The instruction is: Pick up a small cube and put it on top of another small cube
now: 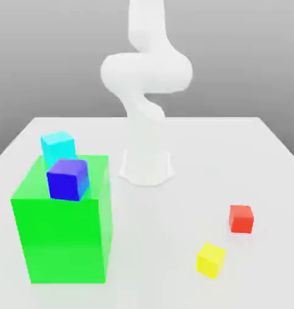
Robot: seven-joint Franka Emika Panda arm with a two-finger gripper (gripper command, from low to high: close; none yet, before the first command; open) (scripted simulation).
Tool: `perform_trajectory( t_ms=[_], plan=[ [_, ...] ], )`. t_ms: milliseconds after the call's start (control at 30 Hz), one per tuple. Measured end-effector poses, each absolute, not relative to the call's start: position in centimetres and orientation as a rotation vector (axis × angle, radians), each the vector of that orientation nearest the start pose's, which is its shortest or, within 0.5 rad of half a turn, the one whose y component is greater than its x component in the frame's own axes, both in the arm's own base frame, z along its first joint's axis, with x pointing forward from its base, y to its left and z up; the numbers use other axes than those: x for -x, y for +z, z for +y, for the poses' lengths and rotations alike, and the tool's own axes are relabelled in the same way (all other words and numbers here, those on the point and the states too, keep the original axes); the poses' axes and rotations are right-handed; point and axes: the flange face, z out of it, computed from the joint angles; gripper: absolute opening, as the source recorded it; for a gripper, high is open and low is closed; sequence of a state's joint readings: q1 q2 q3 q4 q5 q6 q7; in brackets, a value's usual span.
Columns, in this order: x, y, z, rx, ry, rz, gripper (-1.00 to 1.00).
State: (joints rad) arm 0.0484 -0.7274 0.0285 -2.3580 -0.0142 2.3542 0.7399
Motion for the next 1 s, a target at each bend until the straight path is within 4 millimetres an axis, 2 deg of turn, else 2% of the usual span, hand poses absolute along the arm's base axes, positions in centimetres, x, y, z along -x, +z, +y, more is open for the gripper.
perform_trajectory(
  t_ms=[67, 133, 200, 300, 400, 467, 567, 600, 700, 933, 967, 1000],
  plan=[
    [-39.5, 61.2, 6.4, 2.704, -0.895, 0.719, 0.0],
    [-40.7, 56.2, 9.3, 2.811, -0.82, 0.551, 0.0],
    [-41.1, 51.2, 12.2, 2.9, -0.739, 0.373, 0.0],
    [-40.4, 43.7, 16.1, 3.001, -0.603, 0.086, 0.0],
    [-38.0, 36.2, 19.5, 3.059, -0.449, -0.23, 0.0],
    [-35.4, 31.1, 21.5, 3.067, -0.331, -0.461, 0.0],
    [-29.9, 23.7, 23.6, 3.022, -0.134, -0.834, 0.0],
    [-27.4, 21.6, 24.5, 2.983, -0.072, -0.978, 0.0],
    [-25.8, 18.6, 24.5, 2.952, -0.012, -1.064, 0.0],
    [-25.6, 13.7, 24.3, 2.949, -0.002, -1.071, 0.0],
    [-25.5, 13.1, 24.2, 2.95, -0.001, -1.073, -1.0],
    [-25.5, 13.1, 24.2, 2.95, -0.001, -1.073, -1.0]
  ],
)
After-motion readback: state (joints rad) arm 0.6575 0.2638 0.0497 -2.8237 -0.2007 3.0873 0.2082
